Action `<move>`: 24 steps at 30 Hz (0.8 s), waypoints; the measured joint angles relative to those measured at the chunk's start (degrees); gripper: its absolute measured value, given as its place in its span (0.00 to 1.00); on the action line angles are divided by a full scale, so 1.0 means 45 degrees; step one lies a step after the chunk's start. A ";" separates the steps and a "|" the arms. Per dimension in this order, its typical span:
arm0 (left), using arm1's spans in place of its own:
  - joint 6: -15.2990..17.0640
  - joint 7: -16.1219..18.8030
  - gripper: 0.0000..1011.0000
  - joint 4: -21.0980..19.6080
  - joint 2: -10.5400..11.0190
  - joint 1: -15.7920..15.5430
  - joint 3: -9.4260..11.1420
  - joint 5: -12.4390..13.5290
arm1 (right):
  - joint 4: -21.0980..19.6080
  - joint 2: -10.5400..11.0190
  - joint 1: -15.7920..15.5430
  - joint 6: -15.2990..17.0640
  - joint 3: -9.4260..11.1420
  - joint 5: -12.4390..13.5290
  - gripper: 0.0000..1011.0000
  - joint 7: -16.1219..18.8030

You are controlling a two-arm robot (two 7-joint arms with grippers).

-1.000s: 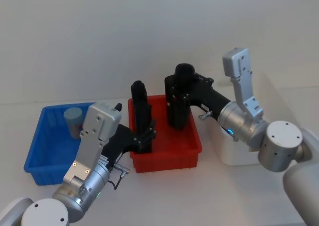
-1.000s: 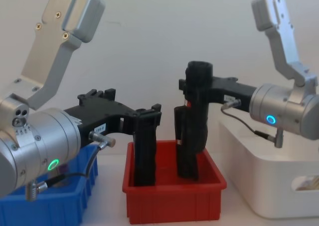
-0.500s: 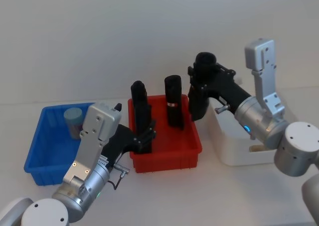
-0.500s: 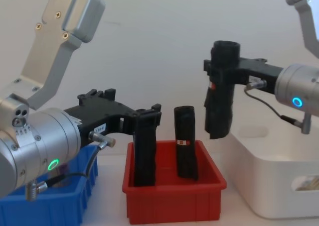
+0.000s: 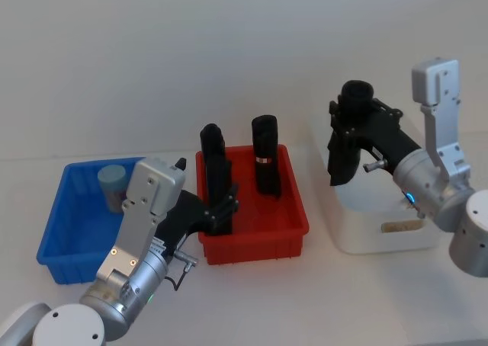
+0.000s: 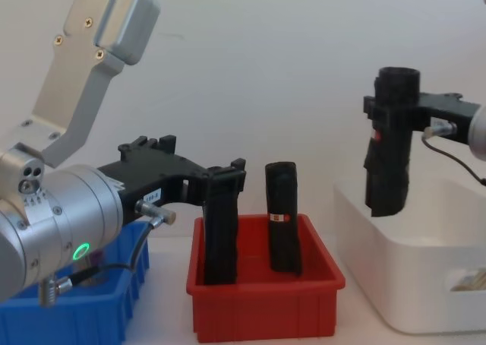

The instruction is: Pick the cotton swabs from the blue box and place them into the white box.

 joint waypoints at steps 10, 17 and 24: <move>0.0000 0.0000 0.99 0.0000 0.0000 0.0000 0.0000 0.0000 | 0.0239 0.0230 -0.0099 0.0313 0.0262 0.0000 0.42 -0.0417; 0.0000 0.0000 0.99 0.0000 0.0000 0.0000 0.0000 -0.0001 | 0.0638 0.0255 -0.0065 0.0372 0.0297 0.0000 0.42 -0.0431; 0.0000 0.0000 0.99 0.0000 0.0000 0.0000 -0.0001 0.0000 | 0.1012 0.0247 0.0015 0.0378 0.0299 -0.0009 0.52 -0.0359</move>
